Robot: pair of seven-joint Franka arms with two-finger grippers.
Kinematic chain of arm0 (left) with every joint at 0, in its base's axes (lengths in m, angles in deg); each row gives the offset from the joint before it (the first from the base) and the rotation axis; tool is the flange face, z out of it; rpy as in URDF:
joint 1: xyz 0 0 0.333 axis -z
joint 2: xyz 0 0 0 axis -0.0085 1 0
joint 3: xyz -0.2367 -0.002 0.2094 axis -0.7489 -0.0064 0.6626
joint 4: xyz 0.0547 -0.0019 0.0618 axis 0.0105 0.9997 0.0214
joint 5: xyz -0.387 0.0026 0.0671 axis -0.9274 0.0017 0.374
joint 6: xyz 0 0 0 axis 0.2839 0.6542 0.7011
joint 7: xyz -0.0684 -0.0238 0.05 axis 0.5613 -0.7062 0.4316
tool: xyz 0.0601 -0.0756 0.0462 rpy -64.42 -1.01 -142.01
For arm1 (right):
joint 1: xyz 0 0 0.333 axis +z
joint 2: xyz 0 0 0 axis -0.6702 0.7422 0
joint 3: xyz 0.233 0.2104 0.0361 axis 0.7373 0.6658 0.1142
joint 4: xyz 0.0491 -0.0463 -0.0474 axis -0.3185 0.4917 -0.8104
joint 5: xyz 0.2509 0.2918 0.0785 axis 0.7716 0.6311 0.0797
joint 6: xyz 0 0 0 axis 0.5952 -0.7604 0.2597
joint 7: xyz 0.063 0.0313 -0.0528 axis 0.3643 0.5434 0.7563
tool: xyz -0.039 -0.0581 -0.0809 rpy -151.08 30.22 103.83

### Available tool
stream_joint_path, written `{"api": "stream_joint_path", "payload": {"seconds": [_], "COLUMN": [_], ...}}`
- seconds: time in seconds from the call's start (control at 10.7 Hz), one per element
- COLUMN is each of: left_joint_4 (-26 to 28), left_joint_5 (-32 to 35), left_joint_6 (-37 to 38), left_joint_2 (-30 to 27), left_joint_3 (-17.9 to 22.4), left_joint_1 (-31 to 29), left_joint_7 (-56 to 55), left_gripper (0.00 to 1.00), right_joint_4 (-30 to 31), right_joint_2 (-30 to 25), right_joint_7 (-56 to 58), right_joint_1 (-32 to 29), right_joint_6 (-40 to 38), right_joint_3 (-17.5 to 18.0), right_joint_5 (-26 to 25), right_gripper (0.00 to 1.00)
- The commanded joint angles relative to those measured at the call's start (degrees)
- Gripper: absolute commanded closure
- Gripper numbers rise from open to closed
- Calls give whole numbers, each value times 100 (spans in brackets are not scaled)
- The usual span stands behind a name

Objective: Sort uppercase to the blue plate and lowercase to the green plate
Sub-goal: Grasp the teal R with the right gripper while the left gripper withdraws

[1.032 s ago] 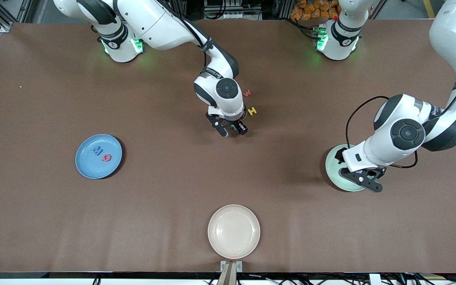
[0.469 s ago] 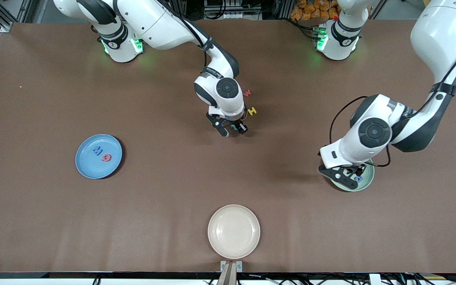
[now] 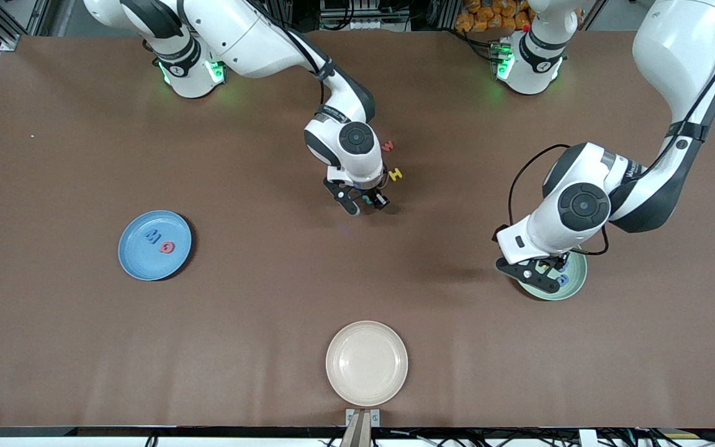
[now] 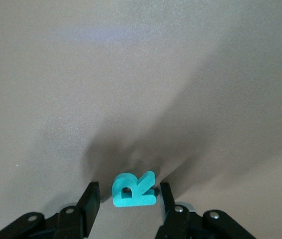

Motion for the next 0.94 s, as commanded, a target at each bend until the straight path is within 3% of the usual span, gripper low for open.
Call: {"api": "stream_joint_path", "payload": {"seconds": [0.0, 0.28, 0.47, 0.84], "left_joint_4": [72, 81, 90, 90], "left_joint_5": [-600, -946, -1165, -1228], "left_joint_6": [141, 256, 300, 300], "left_joint_2": [-334, -493, -633, -651], "left_joint_3": [326, 643, 1011, 1039], "left_joint_1": [284, 583, 1065, 1199], "left_joint_7": [-19, -98, -448, -599], "left_gripper": [0, 0, 0, 0], "right_joint_4": [-81, -73, -73, -73], "right_joint_2": [38, 21, 21, 21], "right_joint_7": [241, 286, 347, 417], "right_joint_1": [-36, -36, -36, -36], "right_joint_6": [-205, -224, -224, -233], "right_joint_3": [-19, -45, -45, -45], "right_joint_5": [-12, -12, -12, -12], "right_gripper": [46, 46, 55, 60]}}
